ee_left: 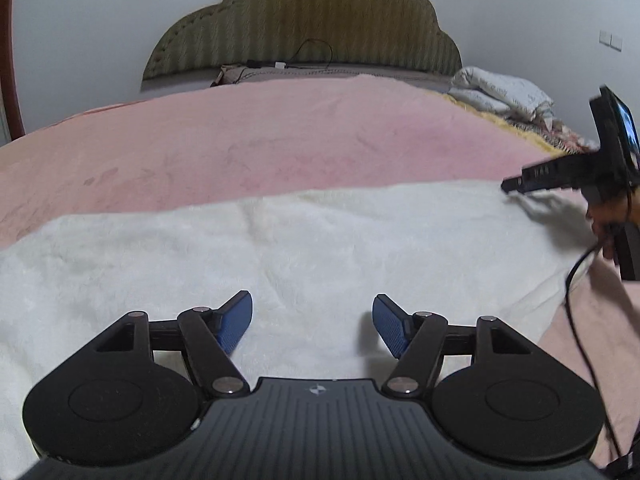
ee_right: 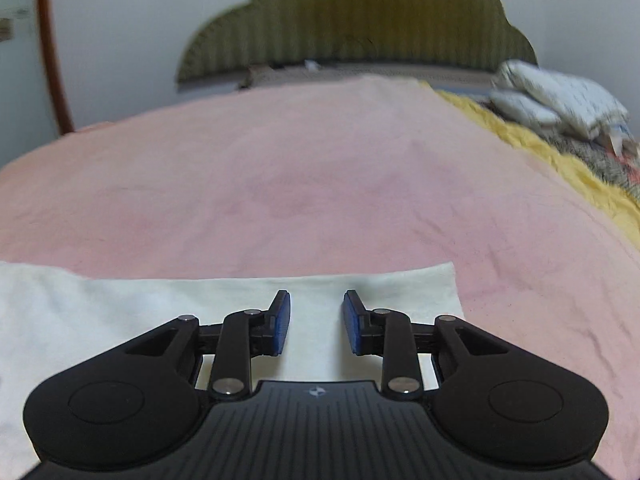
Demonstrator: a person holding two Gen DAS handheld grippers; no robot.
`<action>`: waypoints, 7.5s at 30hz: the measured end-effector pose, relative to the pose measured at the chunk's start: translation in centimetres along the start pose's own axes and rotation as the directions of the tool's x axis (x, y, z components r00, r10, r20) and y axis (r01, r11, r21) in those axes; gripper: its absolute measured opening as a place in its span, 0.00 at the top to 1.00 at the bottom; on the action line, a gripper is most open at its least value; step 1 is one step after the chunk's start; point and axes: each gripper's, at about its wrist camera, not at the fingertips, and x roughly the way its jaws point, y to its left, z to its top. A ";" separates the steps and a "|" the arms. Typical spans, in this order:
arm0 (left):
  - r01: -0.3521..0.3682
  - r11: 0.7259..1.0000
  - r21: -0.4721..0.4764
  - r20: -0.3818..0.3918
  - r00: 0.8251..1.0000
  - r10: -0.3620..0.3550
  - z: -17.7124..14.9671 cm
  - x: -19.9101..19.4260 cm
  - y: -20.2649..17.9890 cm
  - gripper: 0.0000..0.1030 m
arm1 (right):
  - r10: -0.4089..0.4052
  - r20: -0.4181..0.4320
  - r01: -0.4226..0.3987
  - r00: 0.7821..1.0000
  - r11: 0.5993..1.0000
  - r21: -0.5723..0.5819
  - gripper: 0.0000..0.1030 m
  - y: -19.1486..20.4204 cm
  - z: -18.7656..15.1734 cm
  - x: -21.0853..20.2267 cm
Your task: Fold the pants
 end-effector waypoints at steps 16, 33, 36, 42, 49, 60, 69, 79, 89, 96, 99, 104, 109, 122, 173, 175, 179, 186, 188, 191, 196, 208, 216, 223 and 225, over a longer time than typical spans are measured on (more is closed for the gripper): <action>-0.024 0.996 0.088 0.057 0.998 0.019 -0.9 -0.2 -2.5 0.28 | -0.004 0.093 -0.001 0.996 0.999 0.054 0.38 -1.6 -5.4 -5.1; -0.017 0.997 0.076 0.054 0.998 0.013 -1.5 0.4 -2.4 0.11 | 0.045 0.253 -0.143 0.966 0.912 0.384 0.36 -6.4 -8.2 -12.7; -0.020 0.997 0.079 0.051 0.999 0.016 -1.5 0.5 -2.5 0.10 | 0.184 0.192 -0.257 0.964 0.829 0.497 0.36 -7.3 -9.5 -12.6; -0.025 0.997 0.080 0.049 0.999 0.021 -1.4 0.5 -2.5 0.07 | 0.328 0.149 -0.342 0.933 0.672 0.657 0.37 -7.2 -12.9 -11.1; -0.028 0.996 0.081 0.046 0.999 0.025 -1.4 0.7 -2.5 0.06 | 0.312 0.199 -0.365 0.929 0.691 0.623 0.38 -6.3 -12.5 -9.8; -0.029 0.996 0.081 0.043 0.999 0.026 -1.4 0.8 -2.6 0.05 | 0.154 0.316 -0.327 0.936 0.714 0.619 0.39 -7.1 -10.5 -6.7; 0.012 1.000 -0.001 0.090 0.996 -0.012 -1.0 -0.3 -1.2 0.12 | 0.130 0.305 -0.297 0.944 0.741 0.603 0.83 -7.4 -9.8 -6.1; 0.389 0.727 -0.566 0.118 0.911 -0.396 1.4 1.6 5.8 0.10 | 0.164 0.367 -0.132 0.916 0.985 -0.111 0.85 5.5 -6.8 -12.0; 0.552 0.440 -0.708 0.196 0.752 -0.629 1.9 4.8 4.8 0.03 | 0.246 0.329 -0.011 0.912 0.816 -0.578 0.88 14.9 -12.1 -13.6; 0.471 0.334 -0.817 0.191 0.766 -0.614 1.7 8.2 5.5 0.52 | 0.329 0.291 -0.062 0.898 0.751 -0.657 0.88 17.5 -14.2 -14.5; 0.445 0.421 -0.791 0.144 0.803 -0.578 2.3 7.7 6.1 0.85 | 0.329 0.277 -0.047 0.903 0.716 -0.697 0.88 18.7 -14.8 -14.4; 0.344 0.740 -0.579 0.070 0.925 -0.375 4.2 3.5 6.3 0.93 | 0.371 0.235 -0.086 0.898 0.674 -0.734 0.88 20.6 -15.1 -14.3; 0.170 0.897 -0.409 0.001 0.983 -0.186 4.9 0.0 7.4 0.93 | 0.453 0.191 -0.140 0.871 0.601 -0.787 0.87 23.9 -15.6 -14.4; -0.091 0.970 -0.223 -0.036 0.996 0.085 3.0 -2.4 10.8 0.71 | 0.571 0.094 -0.243 0.815 0.484 -0.840 0.87 31.1 -16.0 -13.0; 0.157 0.711 -0.685 -0.029 0.970 -0.242 -0.4 -4.5 14.9 0.67 | 0.717 -0.013 -0.596 0.697 0.569 -0.567 0.94 26.4 -9.0 -12.1; 0.151 0.722 -0.675 -0.024 0.974 -0.226 -0.3 -4.7 14.8 0.90 | 0.727 -0.015 -0.616 0.686 0.570 -0.543 0.94 26.2 -8.8 -12.2; 0.114 0.763 -0.636 -0.010 0.988 -0.156 -0.2 -6.1 15.0 0.99 | 0.741 -0.016 -0.634 0.672 0.564 -0.529 0.94 26.5 -8.8 -12.0; 0.021 0.832 -0.555 -0.089 0.993 -0.084 -1.5 -5.3 14.2 0.99 | 0.729 -0.073 -0.662 0.681 0.569 -0.488 0.94 27.9 -9.5 -10.0; 0.021 0.838 -0.546 -0.085 0.993 -0.080 -1.7 -5.2 14.1 0.99 | 0.734 -0.133 -0.704 0.666 0.559 -0.438 0.93 27.6 -9.2 -9.3; 0.009 0.855 -0.519 -0.082 0.995 -0.061 -1.6 -5.6 13.9 0.98 | 0.775 -0.085 -0.729 0.626 0.543 -0.418 0.92 25.2 -7.5 -10.5; -0.031 0.878 -0.477 -0.082 0.997 -0.009 -1.8 -6.0 13.0 0.94 | 0.645 -0.040 -0.604 0.763 0.690 -0.400 0.92 23.2 -6.0 -8.9; -0.264 0.879 -0.398 -0.064 0.963 0.260 -2.7 -11.2 15.1 0.52 | 0.624 -0.110 -0.544 0.774 0.565 -0.620 0.92 30.1 -9.1 -9.1; -0.464 0.847 -0.261 -0.109 0.886 0.451 -6.0 -14.1 16.9 0.31 | 0.634 -0.139 -0.579 0.761 0.567 -0.585 0.92 30.5 -8.8 -7.8; -0.605 0.672 -0.427 -0.121 0.775 0.620 -9.2 -21.1 21.7 0.28 | 0.693 -0.118 -0.589 0.712 0.497 -0.637 0.91 33.7 -9.1 -9.8; -0.576 0.599 -0.556 -0.144 0.776 0.614 -10.4 -23.7 23.9 0.29 | 0.720 -0.157 -0.603 0.675 0.417 -0.680 0.91 36.6 -9.9 -10.7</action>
